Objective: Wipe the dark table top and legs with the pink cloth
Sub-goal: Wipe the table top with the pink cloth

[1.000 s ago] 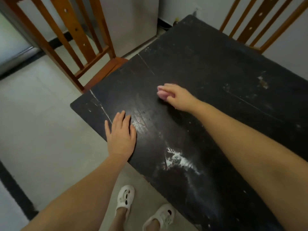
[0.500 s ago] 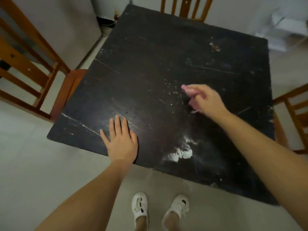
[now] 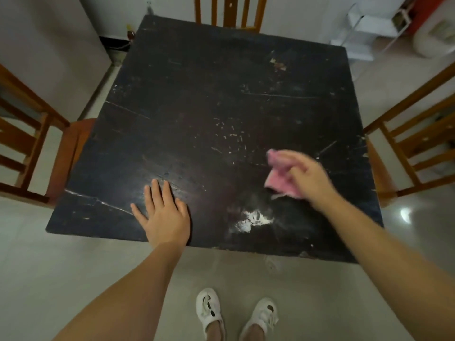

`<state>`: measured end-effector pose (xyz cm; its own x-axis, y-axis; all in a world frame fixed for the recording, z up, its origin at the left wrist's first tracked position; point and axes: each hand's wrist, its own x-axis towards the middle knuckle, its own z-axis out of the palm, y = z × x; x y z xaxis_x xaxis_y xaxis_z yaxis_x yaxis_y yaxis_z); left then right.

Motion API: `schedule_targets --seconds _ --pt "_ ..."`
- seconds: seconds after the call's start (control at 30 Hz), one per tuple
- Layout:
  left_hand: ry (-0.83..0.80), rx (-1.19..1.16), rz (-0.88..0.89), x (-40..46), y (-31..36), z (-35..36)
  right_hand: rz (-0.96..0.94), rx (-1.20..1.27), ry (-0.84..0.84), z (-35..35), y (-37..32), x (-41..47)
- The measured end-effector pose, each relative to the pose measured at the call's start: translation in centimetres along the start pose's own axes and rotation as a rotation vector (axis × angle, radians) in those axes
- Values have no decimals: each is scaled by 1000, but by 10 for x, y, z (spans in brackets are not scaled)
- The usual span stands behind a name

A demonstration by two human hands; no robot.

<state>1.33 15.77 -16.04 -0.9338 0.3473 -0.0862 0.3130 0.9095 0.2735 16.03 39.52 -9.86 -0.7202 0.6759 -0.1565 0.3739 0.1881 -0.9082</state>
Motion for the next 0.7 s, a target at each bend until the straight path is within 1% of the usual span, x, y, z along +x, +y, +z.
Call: schedule_targets --seconds 0.03,0.07,0.1,0.13,0.17,0.2,0.3,0.33,0.37,0.43,0.47,0.5,0.53,0.57,0.6,0.63,0.67,0.7 --pt "0 -2 -2 0 0 0 74 -36 143 -17 8 7" --pt "3 -6 -1 0 1 0 141 -164 216 -30 21 7" --pt "8 -10 -1 0 1 0 170 -330 236 -33 32 2" --pt "9 -11 -2 0 2 0 108 -507 204 -27 46 -9" --pt "6 -8 -2 -1 2 0 -11 -612 176 -11 57 -23" --pt "3 -3 -1 -1 1 0 -118 -642 133 9 61 -38" --pt "-6 -6 1 -2 2 -2 -304 -505 -64 67 49 -74" --pt "-7 -12 2 -2 2 -2 -332 -477 -120 77 41 -81" --pt "-6 -17 2 -2 2 -3 -319 -432 -138 79 36 -84" --pt "-10 -20 2 -2 2 -3 -253 -261 -24 63 33 -83" --pt "-12 -20 4 -2 1 -2 -169 -139 101 47 29 -83" --pt "-9 -19 8 -1 1 -2 -44 -33 241 29 26 -85" --pt "-4 -19 11 -1 0 -1 55 -55 375 11 32 -88" --pt "1 -17 14 -1 0 -1 132 -164 494 -2 40 -95" --pt "7 -14 16 -1 -1 0 198 -308 554 -10 46 -102" --pt "14 -10 18 -2 -1 1 201 -451 563 -9 52 -107" --pt "18 -6 20 -2 -1 1 143 -562 526 -1 56 -110" --pt "17 -5 21 -3 -1 0 51 -601 449 15 59 -110"
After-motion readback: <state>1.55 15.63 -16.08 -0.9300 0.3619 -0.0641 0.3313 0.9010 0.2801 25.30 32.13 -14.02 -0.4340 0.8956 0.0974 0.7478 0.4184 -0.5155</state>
